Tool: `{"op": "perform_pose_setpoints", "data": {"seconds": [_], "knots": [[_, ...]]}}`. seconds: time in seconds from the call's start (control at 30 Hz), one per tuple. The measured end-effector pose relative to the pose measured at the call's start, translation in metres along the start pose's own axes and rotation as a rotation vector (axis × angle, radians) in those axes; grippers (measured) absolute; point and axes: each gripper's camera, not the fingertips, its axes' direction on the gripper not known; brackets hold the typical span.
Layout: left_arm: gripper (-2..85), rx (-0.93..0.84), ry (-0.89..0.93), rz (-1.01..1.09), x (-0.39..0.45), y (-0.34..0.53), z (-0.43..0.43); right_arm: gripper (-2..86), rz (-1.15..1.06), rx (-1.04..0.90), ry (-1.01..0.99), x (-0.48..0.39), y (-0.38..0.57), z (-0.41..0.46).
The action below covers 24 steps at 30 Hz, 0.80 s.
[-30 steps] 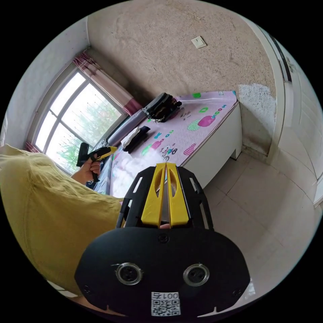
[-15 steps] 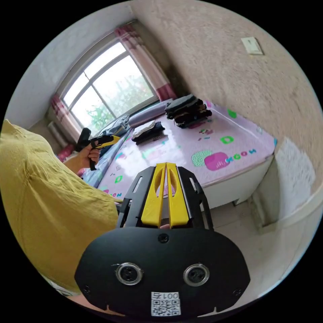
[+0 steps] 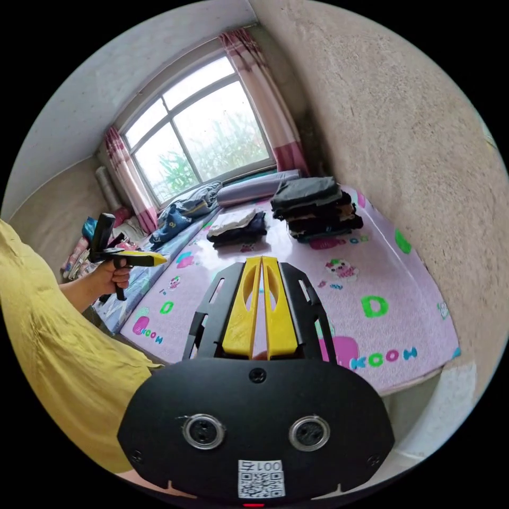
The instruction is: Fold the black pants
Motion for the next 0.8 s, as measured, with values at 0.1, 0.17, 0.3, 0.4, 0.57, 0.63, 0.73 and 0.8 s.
{"op": "perform_pose_setpoints", "data": {"seconds": [0.1,0.17,0.3,0.4,0.57,0.63,0.73,0.8], "knots": [[-0.7,0.018,-0.018,0.002,-0.027,-0.014,0.031,1.1,-0.070,-0.009,-0.013,0.031,-0.041,0.020],[0.6,0.026,-0.050,0.014,-0.042,-0.028,0.051,1.5,-0.101,-0.010,-0.012,0.054,-0.066,0.030],[6.0,0.068,-0.092,-0.022,-0.089,-0.075,0.098,3.7,-0.189,-0.020,-0.025,0.123,-0.130,0.062],[7.1,0.089,-0.121,-0.119,-0.130,-0.117,0.137,6.6,-0.210,-0.038,-0.051,0.187,-0.176,0.097],[8.9,0.083,-0.168,-0.283,-0.197,-0.179,0.207,7.9,-0.155,-0.084,-0.099,0.286,-0.237,0.159],[9.9,0.057,-0.151,-0.380,-0.227,-0.195,0.233,8.2,-0.125,-0.109,-0.109,0.325,-0.263,0.187],[10.5,0.093,-0.102,-0.528,-0.262,-0.209,0.263,8.5,-0.099,-0.137,-0.135,0.360,-0.291,0.216],[11.0,0.101,-0.130,-0.568,-0.274,-0.216,0.281,8.6,-0.103,-0.161,-0.134,0.373,-0.304,0.231]]}}
